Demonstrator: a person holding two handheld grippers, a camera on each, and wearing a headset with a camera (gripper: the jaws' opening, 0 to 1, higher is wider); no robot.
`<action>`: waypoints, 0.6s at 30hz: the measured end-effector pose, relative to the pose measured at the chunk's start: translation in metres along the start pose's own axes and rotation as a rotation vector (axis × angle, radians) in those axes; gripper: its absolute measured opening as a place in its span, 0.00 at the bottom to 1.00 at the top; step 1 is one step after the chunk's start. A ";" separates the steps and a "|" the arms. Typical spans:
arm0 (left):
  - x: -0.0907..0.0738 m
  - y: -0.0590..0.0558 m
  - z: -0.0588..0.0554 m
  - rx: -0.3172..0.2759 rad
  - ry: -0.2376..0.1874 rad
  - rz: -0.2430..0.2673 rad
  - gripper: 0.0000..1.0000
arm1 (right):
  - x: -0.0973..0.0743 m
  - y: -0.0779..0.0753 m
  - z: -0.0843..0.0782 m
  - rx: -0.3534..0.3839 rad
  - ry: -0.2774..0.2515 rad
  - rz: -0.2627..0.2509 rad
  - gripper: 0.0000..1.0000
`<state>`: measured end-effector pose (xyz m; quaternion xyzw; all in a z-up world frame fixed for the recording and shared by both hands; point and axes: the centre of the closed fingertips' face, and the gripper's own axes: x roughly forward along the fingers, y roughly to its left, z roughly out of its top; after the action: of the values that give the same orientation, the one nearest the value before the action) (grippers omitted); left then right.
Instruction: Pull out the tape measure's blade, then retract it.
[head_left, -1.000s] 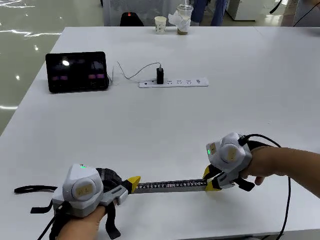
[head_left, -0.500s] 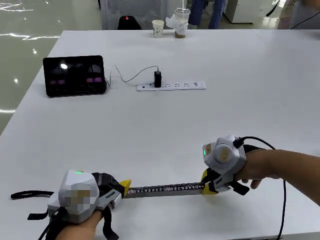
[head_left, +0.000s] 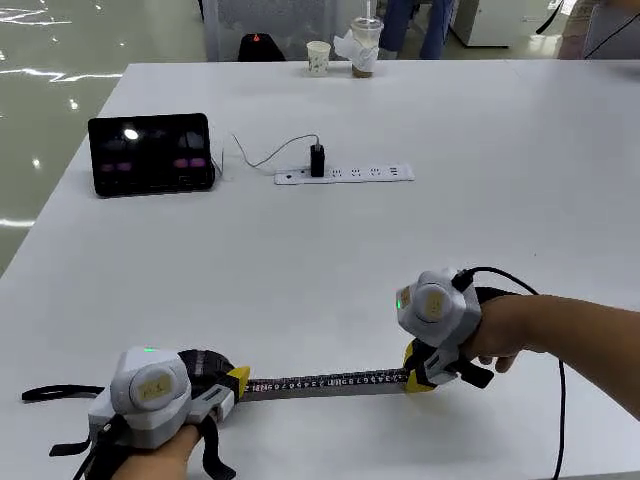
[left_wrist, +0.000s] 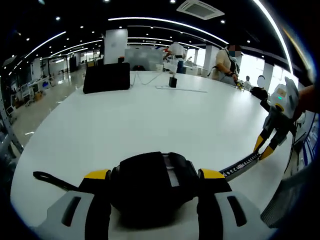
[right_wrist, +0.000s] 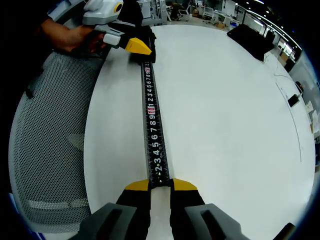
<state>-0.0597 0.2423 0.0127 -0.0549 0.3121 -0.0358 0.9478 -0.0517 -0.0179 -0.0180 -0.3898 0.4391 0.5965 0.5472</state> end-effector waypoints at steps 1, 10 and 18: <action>0.001 0.007 0.004 0.027 -0.015 0.035 0.65 | 0.000 0.000 0.000 0.011 0.004 0.000 0.10; 0.002 0.003 0.002 0.049 -0.010 0.028 0.63 | -0.001 0.001 -0.001 0.018 -0.009 0.012 0.10; 0.002 0.004 0.002 0.051 -0.014 0.027 0.63 | 0.002 0.001 0.000 0.014 -0.002 0.001 0.10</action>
<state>-0.0569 0.2463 0.0127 -0.0270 0.3053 -0.0307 0.9514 -0.0530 -0.0170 -0.0192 -0.3852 0.4430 0.5941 0.5500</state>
